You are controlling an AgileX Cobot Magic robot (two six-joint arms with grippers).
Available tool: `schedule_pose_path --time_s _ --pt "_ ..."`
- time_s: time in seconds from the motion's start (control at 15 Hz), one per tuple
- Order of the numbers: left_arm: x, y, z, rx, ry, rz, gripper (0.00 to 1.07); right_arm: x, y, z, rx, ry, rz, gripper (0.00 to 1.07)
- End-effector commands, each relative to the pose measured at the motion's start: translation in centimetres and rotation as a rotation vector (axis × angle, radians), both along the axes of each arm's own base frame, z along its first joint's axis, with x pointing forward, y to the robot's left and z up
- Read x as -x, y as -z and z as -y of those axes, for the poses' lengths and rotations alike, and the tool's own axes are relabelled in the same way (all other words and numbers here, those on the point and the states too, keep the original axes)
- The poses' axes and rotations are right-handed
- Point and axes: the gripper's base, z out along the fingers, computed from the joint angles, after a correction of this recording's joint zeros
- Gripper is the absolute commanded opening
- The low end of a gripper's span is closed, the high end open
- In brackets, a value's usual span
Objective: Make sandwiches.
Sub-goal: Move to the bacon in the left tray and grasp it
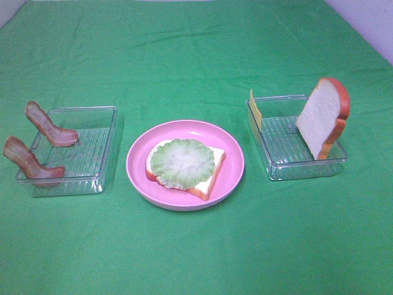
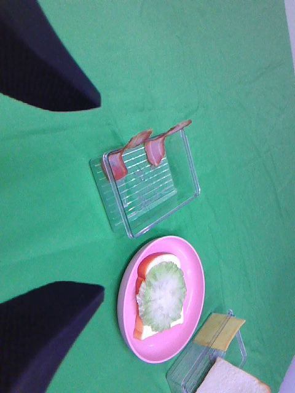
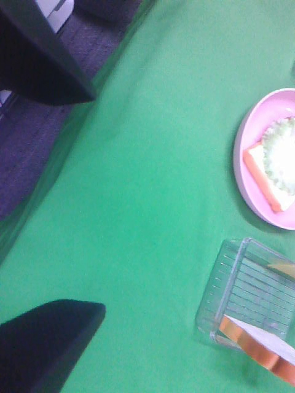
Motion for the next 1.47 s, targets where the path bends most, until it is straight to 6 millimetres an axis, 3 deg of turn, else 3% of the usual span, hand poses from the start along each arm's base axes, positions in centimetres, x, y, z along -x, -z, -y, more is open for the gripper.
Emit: schedule_pose_path --time_s 0.07,0.13,0.2,0.33,0.53,0.6,0.73,0.93,1.07,1.13,1.27,1.47 --pt "-2.7 -0.8 0.7 0.071 -0.046 -0.096 0.74 1.4 0.0 0.9 -0.041 -0.007 0.113 0.80" --pt "-5.2 -1.5 1.2 0.096 -0.104 -0.215 0.74 1.7 0.0 1.1 -0.054 -0.006 0.136 0.80" --pt "-5.2 -1.5 1.2 0.096 -0.104 -0.215 0.74 1.7 0.0 1.1 -0.054 -0.006 0.136 0.80" --pt "-9.0 -2.3 1.8 0.056 -0.184 -0.354 0.74 2.1 0.2 1.3 -0.074 -0.007 0.164 0.80" --pt "-17.3 -3.2 3.1 -0.117 -0.310 -0.656 0.74 2.7 0.2 1.6 -0.100 -0.010 0.208 0.79" --pt "-17.3 -3.2 3.1 -0.117 -0.310 -0.656 0.74 2.7 0.2 1.6 -0.100 -0.010 0.208 0.79" --pt "-21.5 -2.7 4.0 -0.200 -0.336 -0.745 0.74 2.7 0.3 1.6 -0.099 -0.013 0.212 0.78" --pt "-27.8 0.6 5.7 -0.285 -0.353 -0.911 0.74 2.8 0.2 1.6 -0.100 -0.021 0.212 0.77" --pt "-30.3 3.3 6.4 -0.329 -0.366 -1.016 0.74 2.8 0.2 1.6 -0.100 -0.023 0.213 0.77" --pt "-30.3 3.3 6.4 -0.329 -0.366 -1.016 0.74 2.8 0.2 1.6 -0.100 -0.023 0.213 0.77" --pt "-32.2 5.2 6.1 -0.320 -0.394 -1.069 0.74 2.8 0.2 1.6 -0.100 -0.023 0.213 0.77" --pt "-34.2 9.0 3.4 -0.226 -0.475 -1.165 0.74 2.8 0.2 1.6 -0.099 -0.022 0.213 0.77"
